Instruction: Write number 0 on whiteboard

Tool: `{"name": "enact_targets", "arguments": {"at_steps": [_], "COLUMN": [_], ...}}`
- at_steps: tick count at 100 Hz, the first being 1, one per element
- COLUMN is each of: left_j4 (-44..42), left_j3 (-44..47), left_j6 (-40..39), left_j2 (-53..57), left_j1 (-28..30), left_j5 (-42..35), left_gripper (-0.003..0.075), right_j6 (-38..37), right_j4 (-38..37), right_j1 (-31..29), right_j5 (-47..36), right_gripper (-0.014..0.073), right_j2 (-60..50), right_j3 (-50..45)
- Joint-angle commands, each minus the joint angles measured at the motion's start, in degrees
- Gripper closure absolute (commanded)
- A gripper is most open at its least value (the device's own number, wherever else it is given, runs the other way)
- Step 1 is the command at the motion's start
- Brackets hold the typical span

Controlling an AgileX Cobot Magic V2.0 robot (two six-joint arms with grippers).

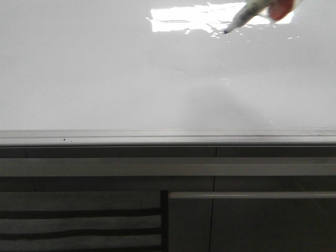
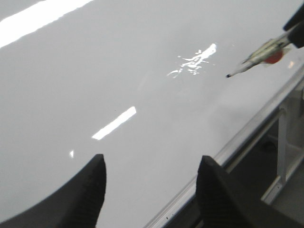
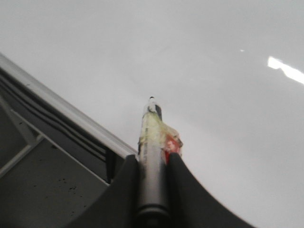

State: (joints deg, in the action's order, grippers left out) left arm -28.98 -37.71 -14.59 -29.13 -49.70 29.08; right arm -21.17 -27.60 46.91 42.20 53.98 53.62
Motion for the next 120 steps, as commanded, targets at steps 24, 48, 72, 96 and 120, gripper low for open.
{"name": "enact_targets", "arguments": {"at_steps": [24,48,72,96,120], "left_j4": [-0.62,-0.82,-17.04,-31.58,-31.61], "left_j3": [7.03,8.85,8.85,8.85,8.85], "left_j6": [-4.66,-7.92,-27.31,-48.04,-48.04], "left_j2": [7.99,8.88,8.88,9.03,9.03], "left_j1": [4.82,4.82,4.82,4.82,4.82], "left_j5": [-3.4,-6.96,-5.04,3.53,-1.56], "left_gripper": [0.0389,0.0405,0.0439,0.0449,0.0737], "right_j6": [-16.49,-29.65,-33.07,-39.54,-39.54], "right_j4": [-16.38,-28.99,-32.68,-43.57,-48.92], "right_j1": [9.53,15.81,27.53,41.03,43.78], "right_j5": [2.05,13.82,17.96,28.88,28.58], "right_gripper": [0.0639,0.0639,0.0639,0.064,0.064], "right_j2": [-6.99,-4.82,-4.82,-4.82,-4.41], "right_j3": [1.66,2.71,2.35,2.24,2.24]}}
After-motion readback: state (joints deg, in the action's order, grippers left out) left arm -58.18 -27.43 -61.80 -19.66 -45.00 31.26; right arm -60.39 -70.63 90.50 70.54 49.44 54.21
